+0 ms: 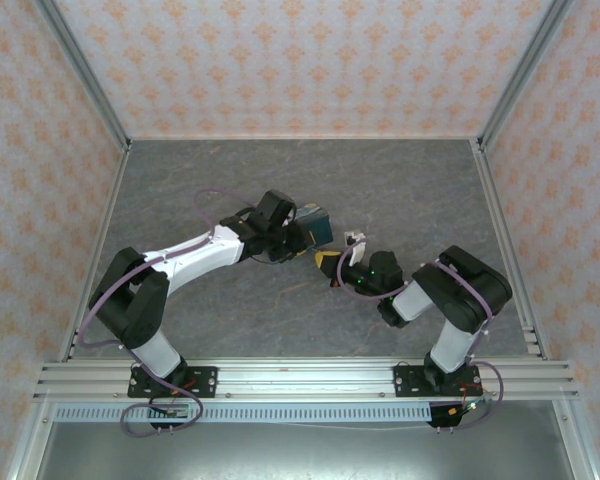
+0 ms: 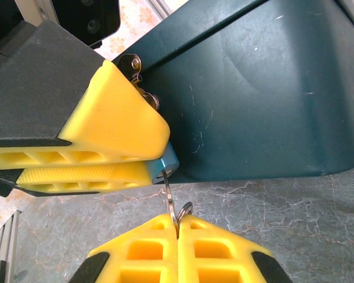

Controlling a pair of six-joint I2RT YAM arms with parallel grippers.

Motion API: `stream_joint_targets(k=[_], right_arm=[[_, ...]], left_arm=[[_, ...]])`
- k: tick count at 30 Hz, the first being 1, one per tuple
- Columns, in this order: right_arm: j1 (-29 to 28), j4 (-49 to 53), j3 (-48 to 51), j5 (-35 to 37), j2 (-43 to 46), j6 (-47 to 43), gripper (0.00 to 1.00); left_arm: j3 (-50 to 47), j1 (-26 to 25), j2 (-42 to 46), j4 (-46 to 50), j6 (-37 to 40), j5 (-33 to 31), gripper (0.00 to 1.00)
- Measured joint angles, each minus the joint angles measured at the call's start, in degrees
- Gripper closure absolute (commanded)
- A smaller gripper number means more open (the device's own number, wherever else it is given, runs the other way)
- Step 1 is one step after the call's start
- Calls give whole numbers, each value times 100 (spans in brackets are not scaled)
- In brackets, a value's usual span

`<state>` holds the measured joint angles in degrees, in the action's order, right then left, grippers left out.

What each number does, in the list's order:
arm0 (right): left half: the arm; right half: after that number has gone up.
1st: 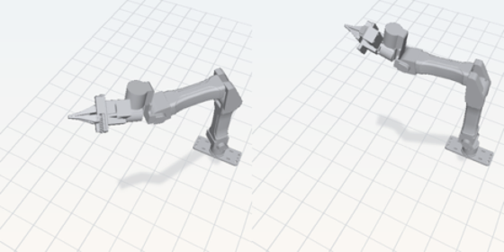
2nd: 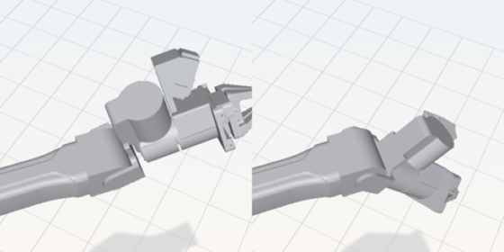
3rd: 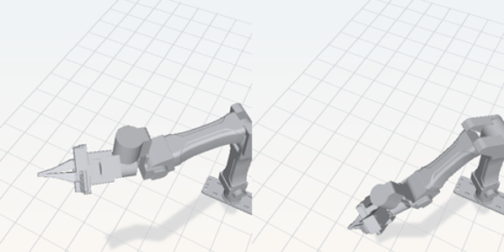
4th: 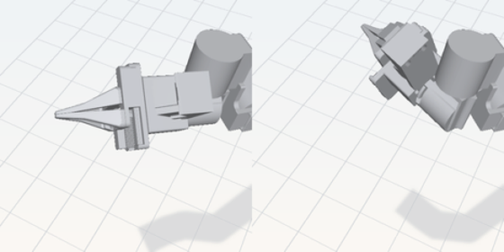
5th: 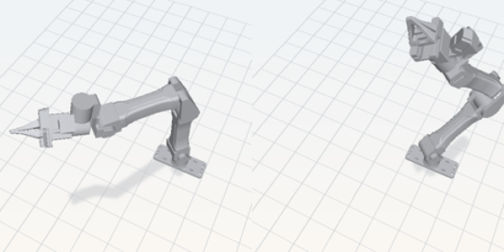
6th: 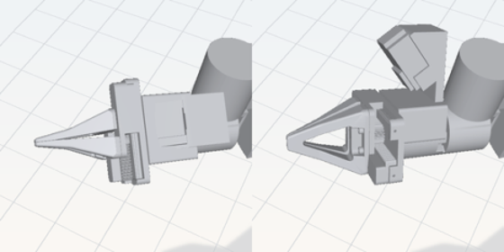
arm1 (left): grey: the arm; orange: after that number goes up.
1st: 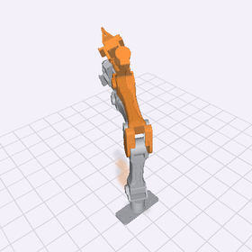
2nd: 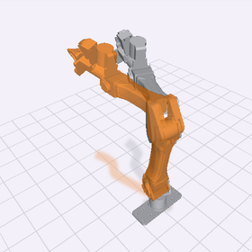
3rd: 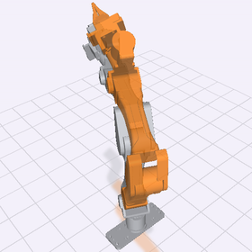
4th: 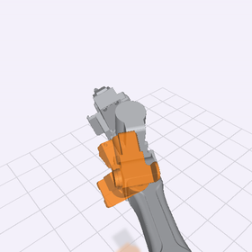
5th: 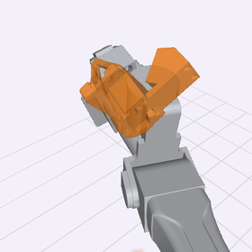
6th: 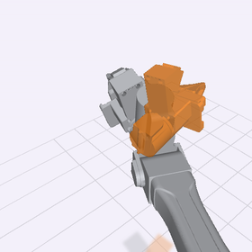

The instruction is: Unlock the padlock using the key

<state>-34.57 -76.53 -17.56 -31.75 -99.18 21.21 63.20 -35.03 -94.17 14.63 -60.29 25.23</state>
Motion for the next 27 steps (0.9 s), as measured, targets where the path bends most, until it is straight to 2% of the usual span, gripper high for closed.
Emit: stream_joint_targets(k=[27], right_arm=[[0, 63, -420, -280, -455, -177, 100]], left_arm=[[-70, 107, 103, -76, 37, -24, 92]])
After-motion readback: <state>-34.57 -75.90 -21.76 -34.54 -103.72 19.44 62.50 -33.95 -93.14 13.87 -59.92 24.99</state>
